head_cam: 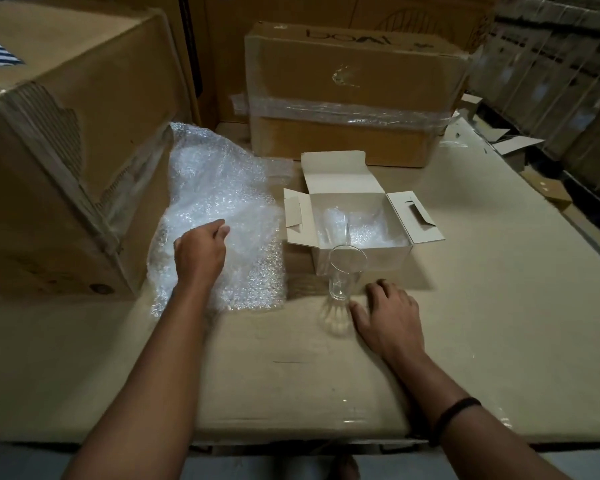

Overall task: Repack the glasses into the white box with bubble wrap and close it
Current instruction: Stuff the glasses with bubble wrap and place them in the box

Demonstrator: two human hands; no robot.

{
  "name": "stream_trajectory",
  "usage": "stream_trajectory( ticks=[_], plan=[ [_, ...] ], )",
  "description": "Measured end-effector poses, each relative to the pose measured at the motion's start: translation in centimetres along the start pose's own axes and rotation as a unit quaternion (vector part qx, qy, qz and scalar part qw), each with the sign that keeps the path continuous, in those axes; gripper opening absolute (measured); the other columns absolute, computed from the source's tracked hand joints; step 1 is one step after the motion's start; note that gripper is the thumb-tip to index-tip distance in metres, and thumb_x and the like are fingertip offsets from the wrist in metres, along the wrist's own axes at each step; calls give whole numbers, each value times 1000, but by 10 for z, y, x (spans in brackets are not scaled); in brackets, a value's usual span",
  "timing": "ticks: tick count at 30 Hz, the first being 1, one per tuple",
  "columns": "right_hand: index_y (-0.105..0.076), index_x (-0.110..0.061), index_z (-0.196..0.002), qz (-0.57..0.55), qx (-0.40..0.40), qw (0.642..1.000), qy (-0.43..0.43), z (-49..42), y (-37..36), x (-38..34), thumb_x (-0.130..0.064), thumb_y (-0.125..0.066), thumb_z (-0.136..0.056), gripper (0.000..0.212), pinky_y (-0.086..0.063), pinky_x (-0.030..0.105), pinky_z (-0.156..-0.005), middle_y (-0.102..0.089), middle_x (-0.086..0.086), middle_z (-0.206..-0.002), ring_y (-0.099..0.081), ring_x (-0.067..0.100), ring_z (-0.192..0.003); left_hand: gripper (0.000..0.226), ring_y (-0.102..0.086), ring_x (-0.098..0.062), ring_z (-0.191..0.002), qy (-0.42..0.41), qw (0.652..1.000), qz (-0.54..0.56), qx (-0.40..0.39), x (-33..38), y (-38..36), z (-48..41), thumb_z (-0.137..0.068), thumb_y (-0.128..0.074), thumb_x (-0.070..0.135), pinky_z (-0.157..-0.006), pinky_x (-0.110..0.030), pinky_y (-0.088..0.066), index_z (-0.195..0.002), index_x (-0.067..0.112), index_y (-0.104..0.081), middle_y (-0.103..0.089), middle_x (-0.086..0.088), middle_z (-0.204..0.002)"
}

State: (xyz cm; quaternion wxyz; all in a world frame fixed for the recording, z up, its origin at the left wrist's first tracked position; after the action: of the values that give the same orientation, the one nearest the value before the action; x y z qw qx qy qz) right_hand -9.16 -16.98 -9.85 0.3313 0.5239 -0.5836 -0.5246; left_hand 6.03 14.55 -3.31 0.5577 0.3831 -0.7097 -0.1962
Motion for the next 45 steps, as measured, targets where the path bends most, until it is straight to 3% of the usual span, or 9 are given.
stream_trajectory(
  ticks=[15,18,20,24,30,35,37,42,45],
  plan=[
    [-66,-15,-113,-50,-15,998,-22,-1,4,0,-45,-52,-89,42,-35,40,-100,-62,7,-122,-52,27,-117,8,-63,-26,-73,-125,985,83,-85,41,3,179,-79,-70,27,-69,-41,-53,-83,20,-73,-72,2,-78],
    [-73,-12,-88,-229,-28,972,-43,4,18,8,-48,-46,-92,45,-46,32,-89,-72,4,-99,-64,20,-97,11,-62,-25,-75,-129,984,78,-95,48,-5,198,-74,-80,17,-68,-37,-52,-81,19,-72,-71,3,-79],
    [-73,-16,-77,-385,-92,915,-82,16,23,7,-53,-48,-95,48,-48,20,-78,-73,-7,-87,-65,5,-86,15,-61,-24,-74,-130,984,80,-94,55,-7,207,-71,-82,16,-66,-34,-49,-81,19,-71,-70,3,-79],
    [-59,-16,-60,-440,-202,874,-40,40,32,-26,-51,-64,-86,44,-38,22,-53,-53,-15,-55,-45,2,-50,22,-56,-20,-70,-137,982,82,-101,69,-9,217,-70,-82,19,-62,-31,-43,-74,24,-62,-62,10,-72],
    [-64,-1,-75,-445,-216,869,9,42,46,-13,-23,-72,-87,26,-40,22,-53,-61,6,-62,-50,6,-51,25,-53,-2,-57,29,926,263,-269,59,-31,213,-67,-85,10,-56,-14,-44,-66,17,-61,-60,9,-60],
    [-68,2,-80,-488,-199,850,-21,33,63,53,-11,-71,-86,14,-41,28,-51,-64,14,-60,-53,23,-57,19,-60,-11,-53,133,846,464,-225,74,-41,208,-63,-74,10,-53,-18,-49,-70,8,-57,-68,-7,-64],
    [-66,5,-79,-480,-177,857,-67,28,68,89,-9,-70,-87,16,-39,29,-51,-61,15,-59,-52,23,-54,20,-60,-14,-55,154,845,466,-214,84,-52,218,-67,-73,16,-53,-23,-49,-75,9,-56,-70,-10,-71],
    [-62,-11,-73,-231,-114,959,-121,16,78,166,-24,-69,-86,20,-43,26,-59,-68,5,-73,-63,22,-69,29,-59,-29,-69,161,860,448,-183,103,-79,239,-81,-69,22,-53,-37,-55,-88,-3,-55,-66,-29,-92],
    [-62,-18,-110,-132,-105,978,-124,19,82,168,-28,-74,-82,32,-48,33,-84,-65,7,-110,-61,27,-101,19,-53,-22,-67,127,901,389,-145,108,-82,242,-86,-69,18,-50,-27,-47,-78,9,-54,-60,-18,-73]
  ],
)
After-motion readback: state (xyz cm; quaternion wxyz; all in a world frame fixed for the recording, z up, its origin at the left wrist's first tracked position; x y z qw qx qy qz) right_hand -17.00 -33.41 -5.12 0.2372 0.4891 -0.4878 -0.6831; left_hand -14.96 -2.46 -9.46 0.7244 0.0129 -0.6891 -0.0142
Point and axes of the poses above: each hand's wrist, its own z-axis away from the middle knuckle, its own y-axis out of the back of the hand, x = y × z, the point moved 7 cm from there along -z, towards the middle knuckle
